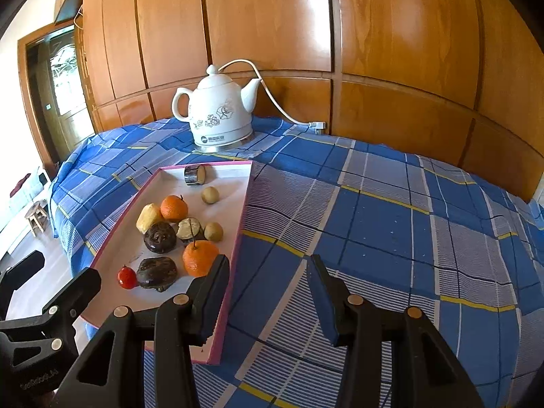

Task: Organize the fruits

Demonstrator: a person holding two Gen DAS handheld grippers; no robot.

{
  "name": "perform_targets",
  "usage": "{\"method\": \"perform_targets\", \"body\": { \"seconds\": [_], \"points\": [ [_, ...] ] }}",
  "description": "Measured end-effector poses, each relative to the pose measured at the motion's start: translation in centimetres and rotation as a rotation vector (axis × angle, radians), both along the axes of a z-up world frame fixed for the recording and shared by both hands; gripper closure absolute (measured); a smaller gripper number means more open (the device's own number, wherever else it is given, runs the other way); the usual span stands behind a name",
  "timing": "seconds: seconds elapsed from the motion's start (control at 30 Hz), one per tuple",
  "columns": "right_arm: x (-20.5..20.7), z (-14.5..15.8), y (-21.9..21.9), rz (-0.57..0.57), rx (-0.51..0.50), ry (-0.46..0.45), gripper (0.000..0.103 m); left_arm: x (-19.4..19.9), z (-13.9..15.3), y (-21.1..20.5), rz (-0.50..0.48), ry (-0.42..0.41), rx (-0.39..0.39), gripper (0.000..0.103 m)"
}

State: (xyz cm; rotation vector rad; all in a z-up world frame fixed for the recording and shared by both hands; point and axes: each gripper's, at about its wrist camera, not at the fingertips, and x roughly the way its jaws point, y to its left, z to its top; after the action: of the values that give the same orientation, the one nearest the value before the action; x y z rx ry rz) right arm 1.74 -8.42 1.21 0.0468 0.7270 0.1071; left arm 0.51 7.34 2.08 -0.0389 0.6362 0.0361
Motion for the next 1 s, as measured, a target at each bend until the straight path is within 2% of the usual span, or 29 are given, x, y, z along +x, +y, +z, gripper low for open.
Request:
{"method": "perform_targets", "body": {
  "seconds": [1.0],
  "points": [
    [0.09, -0.3, 0.21, 0.031, -0.004, 0.011, 0.055, -0.19, 0.29, -0.73, -0.021, -0.001, 0.007, 0.0]
  ]
}}
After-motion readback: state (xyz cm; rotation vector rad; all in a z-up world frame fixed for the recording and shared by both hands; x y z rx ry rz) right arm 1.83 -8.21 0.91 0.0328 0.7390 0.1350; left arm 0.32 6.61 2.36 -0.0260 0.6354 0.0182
